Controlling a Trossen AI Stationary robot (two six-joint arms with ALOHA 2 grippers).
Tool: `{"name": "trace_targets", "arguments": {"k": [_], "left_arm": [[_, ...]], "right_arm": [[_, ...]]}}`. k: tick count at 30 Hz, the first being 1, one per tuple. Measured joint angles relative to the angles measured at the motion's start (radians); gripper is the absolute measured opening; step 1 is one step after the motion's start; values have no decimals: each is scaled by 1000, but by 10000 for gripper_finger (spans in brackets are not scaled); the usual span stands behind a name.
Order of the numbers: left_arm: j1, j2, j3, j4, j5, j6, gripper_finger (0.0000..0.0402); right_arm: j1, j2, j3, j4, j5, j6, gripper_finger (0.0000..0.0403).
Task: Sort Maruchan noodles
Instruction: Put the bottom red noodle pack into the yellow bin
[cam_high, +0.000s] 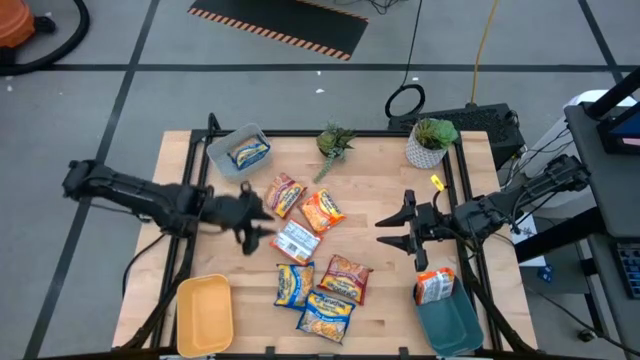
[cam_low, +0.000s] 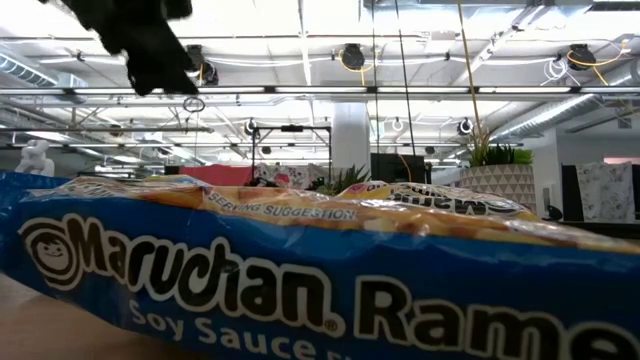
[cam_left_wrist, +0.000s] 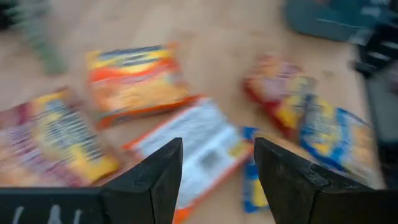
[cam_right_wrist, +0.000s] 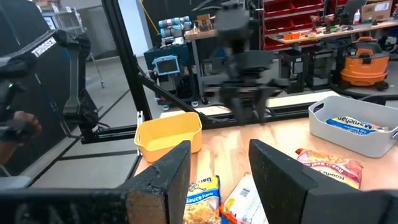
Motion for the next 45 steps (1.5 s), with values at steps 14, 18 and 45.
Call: {"name": "trace_targets", "arguments": {"k": [14, 18, 45], "left_arm": [[-228, 97, 0, 116, -107, 23, 202], [-213, 105, -1, 110, -210, -5, 202], [-177, 231, -1, 31, -221, -120, 202]], "right_arm": [[-18, 7, 0, 23, 0, -31, 155], [-41, 10, 0, 23, 1, -53, 155], [-362, 439, 20, -173, -240, -77, 169]]}}
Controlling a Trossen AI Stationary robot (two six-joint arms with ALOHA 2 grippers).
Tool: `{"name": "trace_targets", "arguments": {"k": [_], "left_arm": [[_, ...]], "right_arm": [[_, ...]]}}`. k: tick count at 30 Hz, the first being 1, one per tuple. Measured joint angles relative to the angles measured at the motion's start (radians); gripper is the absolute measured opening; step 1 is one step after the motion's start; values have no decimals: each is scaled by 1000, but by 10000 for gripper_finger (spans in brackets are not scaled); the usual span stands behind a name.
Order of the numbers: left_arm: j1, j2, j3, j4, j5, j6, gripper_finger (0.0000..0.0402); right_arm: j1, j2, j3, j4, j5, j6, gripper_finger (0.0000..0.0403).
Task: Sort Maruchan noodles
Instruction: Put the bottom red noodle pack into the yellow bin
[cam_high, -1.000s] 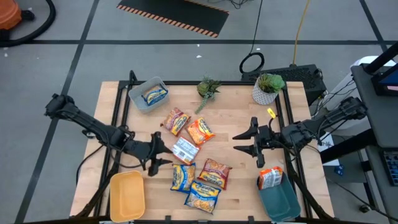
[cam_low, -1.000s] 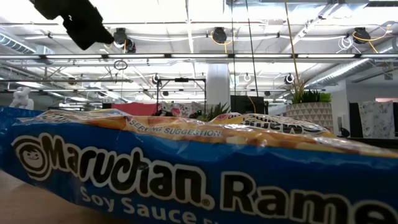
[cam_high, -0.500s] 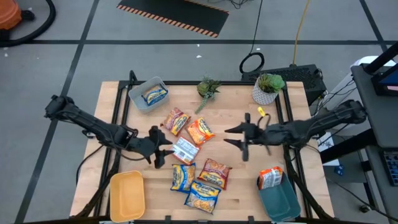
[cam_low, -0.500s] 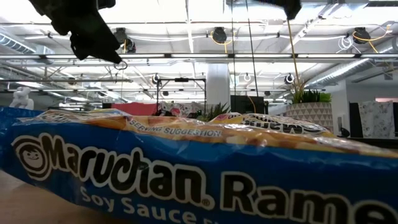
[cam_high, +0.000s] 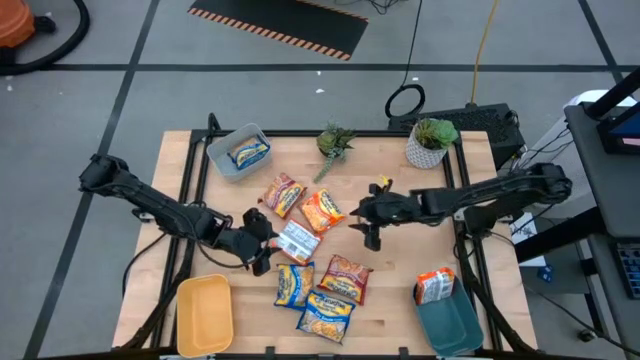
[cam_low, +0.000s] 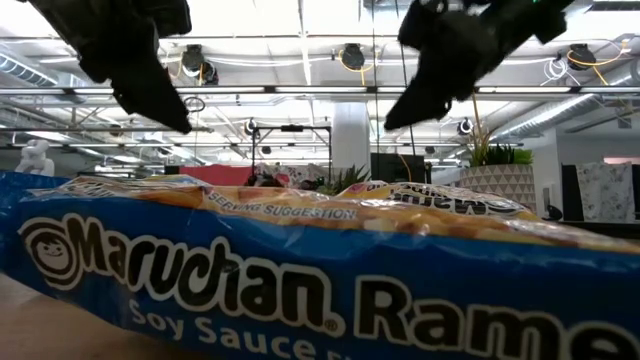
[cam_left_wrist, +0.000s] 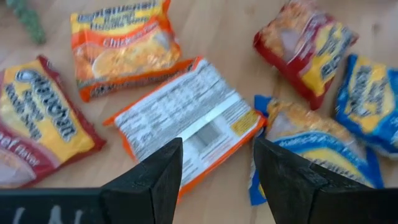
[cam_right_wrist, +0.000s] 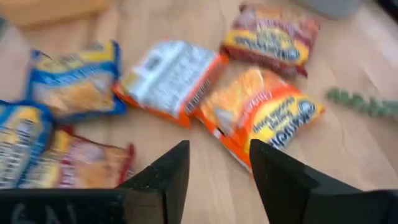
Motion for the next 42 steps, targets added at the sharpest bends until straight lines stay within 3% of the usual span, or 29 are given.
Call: {"name": "trace_targets", "arguments": {"k": [7, 11, 37, 42], "left_arm": [[10, -2, 0, 10, -1, 22, 202], [13, -2, 0, 37, -2, 54, 202], [54, -3, 0, 86, -4, 135, 202], [54, -3, 0, 86, -4, 127, 202]], "right_arm": [[-38, 129, 0, -10, 3, 0, 245], [-61, 192, 0, -8, 4, 0, 269], [-105, 419, 2, 189, -7, -40, 270], [-108, 404, 2, 170, -96, -10, 270]]}}
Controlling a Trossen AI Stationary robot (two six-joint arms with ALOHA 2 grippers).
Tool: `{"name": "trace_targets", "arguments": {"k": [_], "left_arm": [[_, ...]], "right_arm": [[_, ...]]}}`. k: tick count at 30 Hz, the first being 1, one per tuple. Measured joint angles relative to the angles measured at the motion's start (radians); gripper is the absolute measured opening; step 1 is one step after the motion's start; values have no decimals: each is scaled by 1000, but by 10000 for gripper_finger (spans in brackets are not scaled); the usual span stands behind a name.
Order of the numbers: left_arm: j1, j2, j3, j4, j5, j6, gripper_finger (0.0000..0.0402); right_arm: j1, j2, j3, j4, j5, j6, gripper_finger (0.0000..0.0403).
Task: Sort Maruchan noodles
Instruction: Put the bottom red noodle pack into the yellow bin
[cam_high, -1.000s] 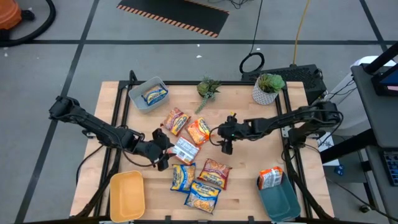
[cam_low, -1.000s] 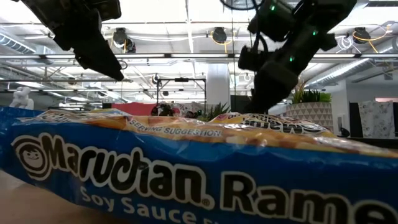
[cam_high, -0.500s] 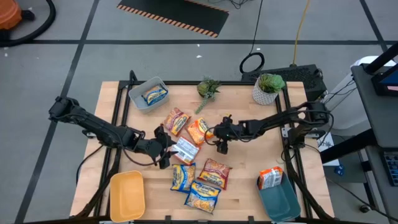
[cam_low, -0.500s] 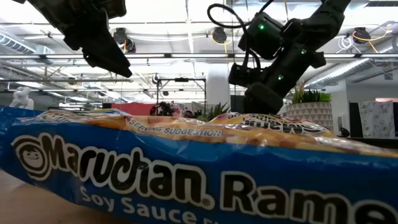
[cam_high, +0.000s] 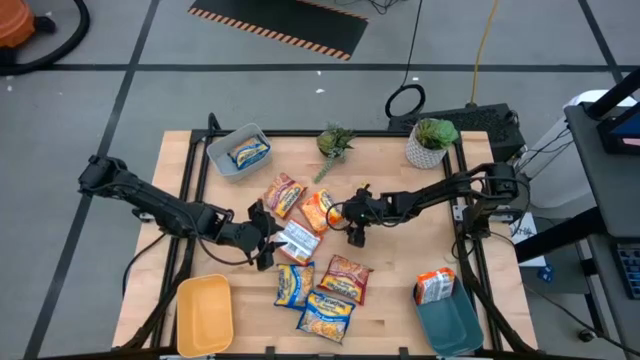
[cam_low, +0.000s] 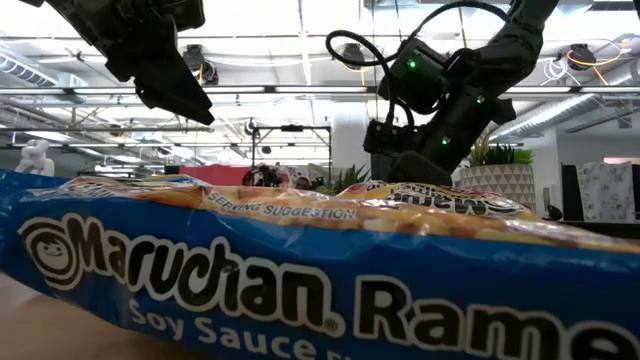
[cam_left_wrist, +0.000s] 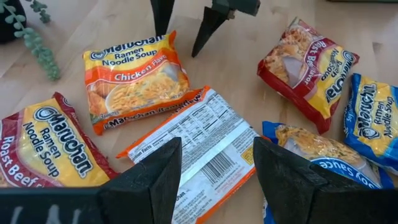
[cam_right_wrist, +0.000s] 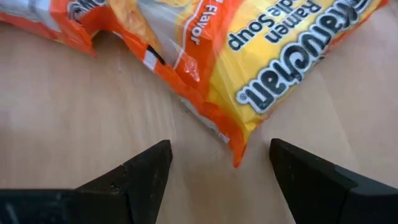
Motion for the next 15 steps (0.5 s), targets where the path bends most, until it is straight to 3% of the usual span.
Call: {"name": "trace_targets", "arguments": {"k": [9, 15], "left_arm": [[-1, 0, 0, -8, 1, 0, 202], [-1, 0, 0, -45, 5, -33, 202]], "right_arm": [[12, -111, -3, -141, -320, 84, 269], [85, -136, -3, -275, -346, -56, 247]]}}
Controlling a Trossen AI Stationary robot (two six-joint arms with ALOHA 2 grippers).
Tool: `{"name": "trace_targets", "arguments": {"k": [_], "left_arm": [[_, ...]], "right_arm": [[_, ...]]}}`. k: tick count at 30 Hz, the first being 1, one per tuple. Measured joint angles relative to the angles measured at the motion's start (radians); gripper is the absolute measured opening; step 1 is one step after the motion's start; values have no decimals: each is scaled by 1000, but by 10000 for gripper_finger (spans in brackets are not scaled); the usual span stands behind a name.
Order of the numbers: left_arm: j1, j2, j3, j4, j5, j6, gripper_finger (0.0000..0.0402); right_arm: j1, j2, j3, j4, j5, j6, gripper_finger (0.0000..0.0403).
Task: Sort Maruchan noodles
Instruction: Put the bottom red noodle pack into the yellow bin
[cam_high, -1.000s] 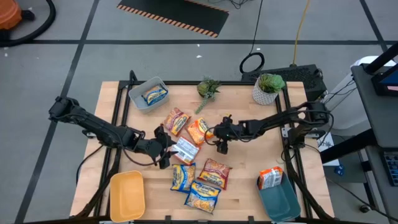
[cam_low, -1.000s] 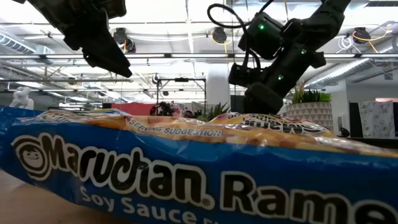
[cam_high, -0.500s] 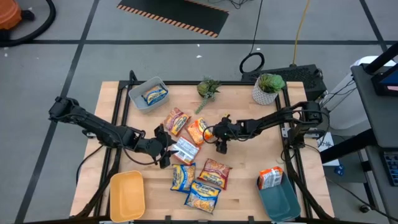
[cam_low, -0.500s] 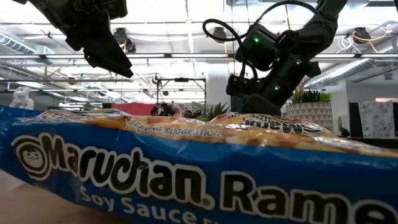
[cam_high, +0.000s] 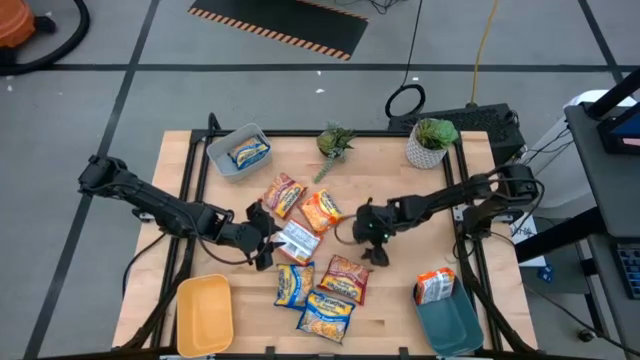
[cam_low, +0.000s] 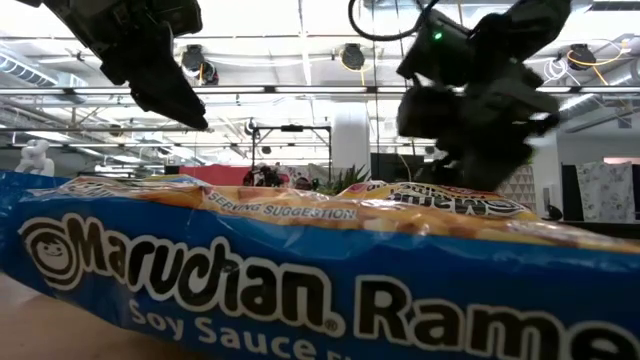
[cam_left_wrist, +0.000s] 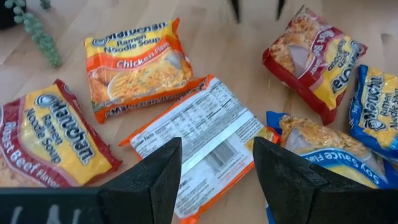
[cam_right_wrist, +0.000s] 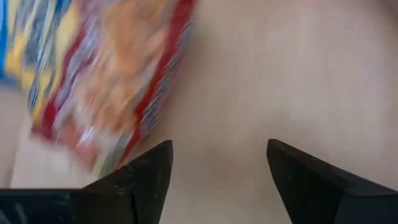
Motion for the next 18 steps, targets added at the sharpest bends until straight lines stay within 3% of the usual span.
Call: {"name": "trace_targets", "arguments": {"k": [4, 8, 15, 18], "left_arm": [[0, 0, 0, -15, 4, -17, 202], [-1, 0, 0, -17, 4, -19, 202], [-1, 0, 0, -22, 6, -16, 202], [-1, 0, 0, -26, 6, -16, 202]], "right_arm": [[51, 0, 0, -15, 73, 2, 222], [76, -20, 0, -22, 74, 99, 208], [127, -152, 0, -105, 79, 195, 220], [163, -208, 0, -94, 143, 224, 230]]}}
